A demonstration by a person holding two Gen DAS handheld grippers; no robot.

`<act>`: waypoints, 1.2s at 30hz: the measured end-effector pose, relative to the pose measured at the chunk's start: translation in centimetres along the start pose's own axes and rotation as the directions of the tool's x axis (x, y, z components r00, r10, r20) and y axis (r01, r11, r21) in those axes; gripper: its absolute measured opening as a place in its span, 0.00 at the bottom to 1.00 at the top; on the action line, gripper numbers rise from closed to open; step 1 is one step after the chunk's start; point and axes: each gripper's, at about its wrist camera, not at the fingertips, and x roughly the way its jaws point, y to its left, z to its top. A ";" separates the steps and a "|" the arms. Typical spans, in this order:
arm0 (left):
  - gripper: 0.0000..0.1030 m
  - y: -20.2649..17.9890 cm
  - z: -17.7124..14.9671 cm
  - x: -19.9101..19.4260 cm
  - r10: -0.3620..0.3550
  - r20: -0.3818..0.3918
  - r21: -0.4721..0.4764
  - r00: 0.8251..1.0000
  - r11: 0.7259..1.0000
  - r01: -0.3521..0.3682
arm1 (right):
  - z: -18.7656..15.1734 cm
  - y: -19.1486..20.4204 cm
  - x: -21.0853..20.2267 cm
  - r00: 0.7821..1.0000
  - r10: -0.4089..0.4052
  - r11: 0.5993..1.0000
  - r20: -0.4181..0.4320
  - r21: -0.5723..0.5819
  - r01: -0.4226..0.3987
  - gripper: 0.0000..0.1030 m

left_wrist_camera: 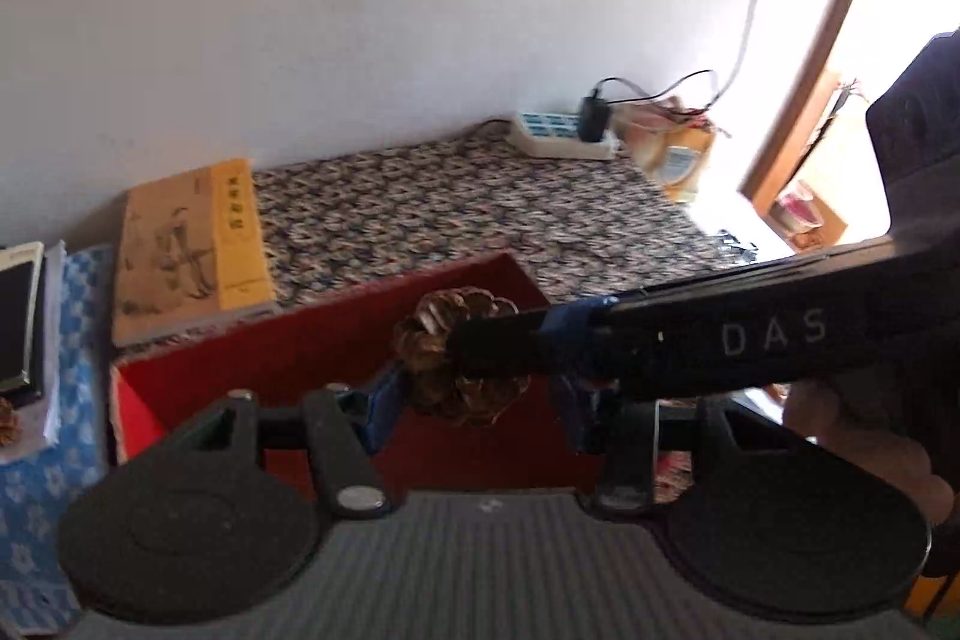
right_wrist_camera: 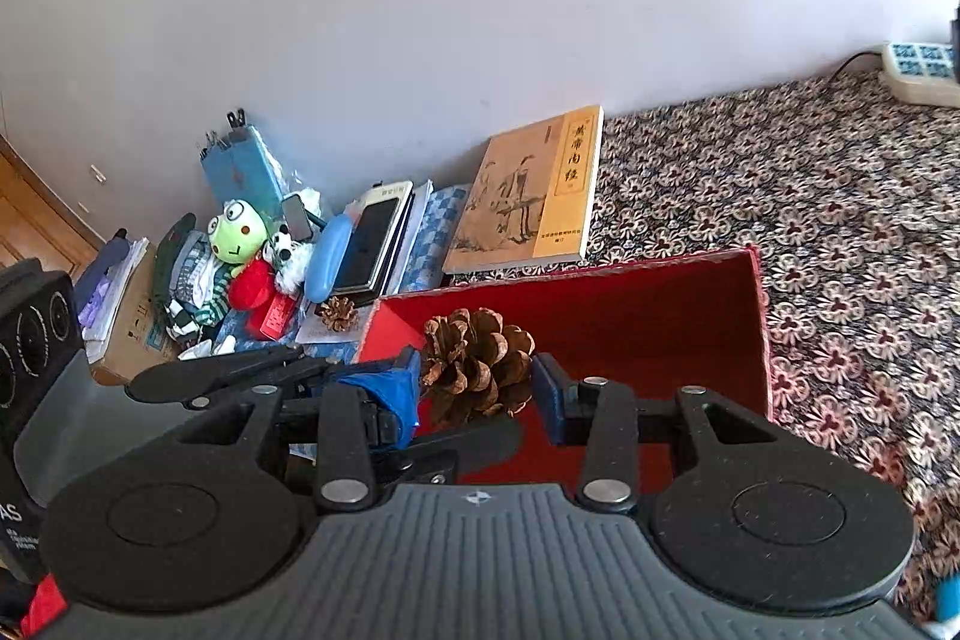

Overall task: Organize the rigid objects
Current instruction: 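Carry the pine cone with the right tool over the red box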

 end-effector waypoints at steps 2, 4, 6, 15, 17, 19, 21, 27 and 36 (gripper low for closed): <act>0.46 0.5 0.3 1.3 0.039 -0.019 0.002 0.999 0.999 -0.039 | 0.3 -0.3 1.3 1.000 0.002 1.000 -0.020 -0.001 -0.002 0.24; 0.46 1.0 0.3 2.7 0.065 -0.040 0.003 0.997 0.998 -0.065 | 0.4 -0.8 2.5 0.999 -0.001 1.000 -0.036 -0.002 0.001 0.24; 0.46 1.6 0.0 4.2 0.082 -0.065 -0.006 0.994 0.997 -0.083 | 0.5 -1.4 3.7 0.998 -0.002 1.000 -0.058 0.006 0.002 0.24; 0.46 4.0 -1.2 9.4 0.127 -0.197 -0.032 0.972 0.990 -0.136 | 0.4 -4.9 9.3 0.982 0.022 0.995 -0.186 0.100 -0.003 0.24; 0.47 4.4 -1.3 10.4 0.145 -0.225 -0.030 0.963 0.987 -0.156 | 0.4 -5.3 10.4 0.977 0.031 0.994 -0.209 0.112 -0.008 0.24; 0.48 4.8 -1.5 11.5 0.175 -0.262 -0.026 0.949 0.982 -0.188 | 0.5 -5.6 11.4 0.973 0.040 0.993 -0.226 0.120 -0.013 0.24; 0.48 5.2 -1.6 12.4 0.193 -0.290 -0.025 0.937 0.978 -0.209 | 0.6 -5.8 12.2 0.969 0.035 0.994 -0.244 0.113 -0.008 0.24; 0.51 6.2 -1.9 13.3 0.214 -0.347 -0.057 0.913 0.967 -0.248 | 0.6 -6.9 14.2 0.962 0.006 0.992 -0.273 0.120 0.028 0.24; 0.55 6.4 -2.1 14.0 0.262 -0.415 -0.061 0.871 0.947 -0.314 | -0.4 -8.5 15.9 0.931 -0.032 0.982 -0.363 0.163 0.098 0.24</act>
